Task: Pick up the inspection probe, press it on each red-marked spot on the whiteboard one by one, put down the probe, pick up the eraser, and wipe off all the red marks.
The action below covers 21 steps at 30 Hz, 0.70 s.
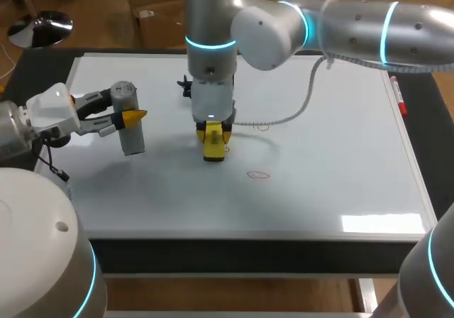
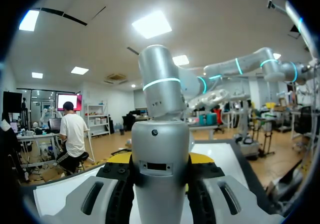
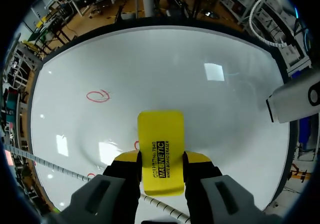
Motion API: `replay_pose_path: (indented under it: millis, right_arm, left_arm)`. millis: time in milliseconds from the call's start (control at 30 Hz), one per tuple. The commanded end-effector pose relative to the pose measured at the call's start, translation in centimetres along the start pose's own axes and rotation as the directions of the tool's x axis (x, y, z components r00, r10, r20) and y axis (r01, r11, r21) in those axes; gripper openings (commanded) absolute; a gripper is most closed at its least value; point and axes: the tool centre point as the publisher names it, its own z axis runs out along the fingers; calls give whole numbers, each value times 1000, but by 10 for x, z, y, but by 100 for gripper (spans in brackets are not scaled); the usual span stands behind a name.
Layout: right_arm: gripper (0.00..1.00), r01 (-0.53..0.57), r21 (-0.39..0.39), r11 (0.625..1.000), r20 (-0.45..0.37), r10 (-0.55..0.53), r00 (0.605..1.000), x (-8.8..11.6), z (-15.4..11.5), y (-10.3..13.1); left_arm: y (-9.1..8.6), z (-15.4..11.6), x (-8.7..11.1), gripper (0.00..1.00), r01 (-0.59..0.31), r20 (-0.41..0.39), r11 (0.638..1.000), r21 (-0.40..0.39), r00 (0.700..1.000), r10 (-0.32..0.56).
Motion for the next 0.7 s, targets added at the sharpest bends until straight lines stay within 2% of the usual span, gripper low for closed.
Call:
replay_pose_path:
  millis: [33,300,700]
  right_arm:
    - [0,6,3,1000,-21,-6,1000,-9,3,-5]
    - [0,17,23,1000,-21,-17,1000,-15,5,-7]
    - [0,-20,16,1000,-18,21,1000,1,16,-3]
  left_arm:
    - [-1,0,0,0,-1,1,1000,0,1000,1]
    - [-1,0,0,0,-1,1,1000,0,1000,1]
    - [-1,0,0,0,-1,1,1000,0,1000,1]
